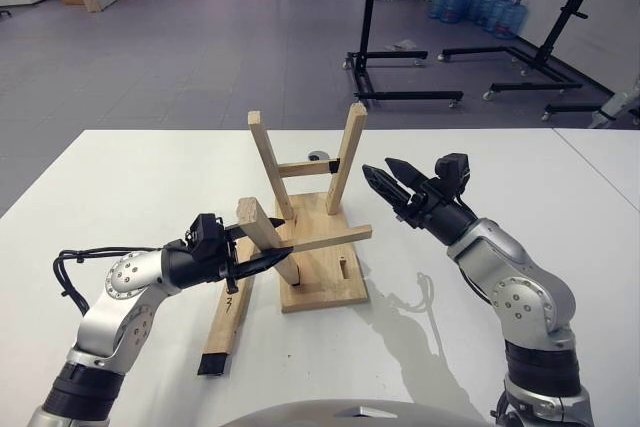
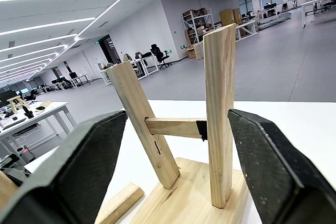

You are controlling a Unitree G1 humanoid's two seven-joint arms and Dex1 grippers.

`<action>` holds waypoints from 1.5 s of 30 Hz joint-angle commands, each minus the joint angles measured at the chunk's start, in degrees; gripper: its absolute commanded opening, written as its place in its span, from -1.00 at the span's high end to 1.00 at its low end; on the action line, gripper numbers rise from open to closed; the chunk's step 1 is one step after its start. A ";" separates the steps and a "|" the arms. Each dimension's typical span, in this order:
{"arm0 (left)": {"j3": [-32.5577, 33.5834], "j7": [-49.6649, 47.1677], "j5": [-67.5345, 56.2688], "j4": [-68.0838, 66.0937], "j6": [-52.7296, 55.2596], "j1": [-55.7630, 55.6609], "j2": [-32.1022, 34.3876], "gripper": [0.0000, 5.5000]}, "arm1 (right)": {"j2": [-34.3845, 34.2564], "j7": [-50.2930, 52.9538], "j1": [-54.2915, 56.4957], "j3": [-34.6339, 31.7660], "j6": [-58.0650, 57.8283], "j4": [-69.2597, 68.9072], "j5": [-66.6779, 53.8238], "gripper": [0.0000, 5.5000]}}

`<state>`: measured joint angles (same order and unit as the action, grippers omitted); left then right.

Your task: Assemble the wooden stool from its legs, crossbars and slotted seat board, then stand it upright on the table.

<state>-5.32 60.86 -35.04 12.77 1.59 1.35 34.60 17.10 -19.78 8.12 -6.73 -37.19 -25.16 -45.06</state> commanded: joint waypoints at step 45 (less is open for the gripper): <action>-15.92 3.73 11.15 -11.59 16.01 -12.98 10.45 0.13 | -3.62 -0.21 1.62 0.89 3.08 1.76 1.84 -0.28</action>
<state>-15.55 66.54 -32.37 6.82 11.09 -16.53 45.25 13.93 -20.20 8.26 -5.08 -34.84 -23.32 -42.84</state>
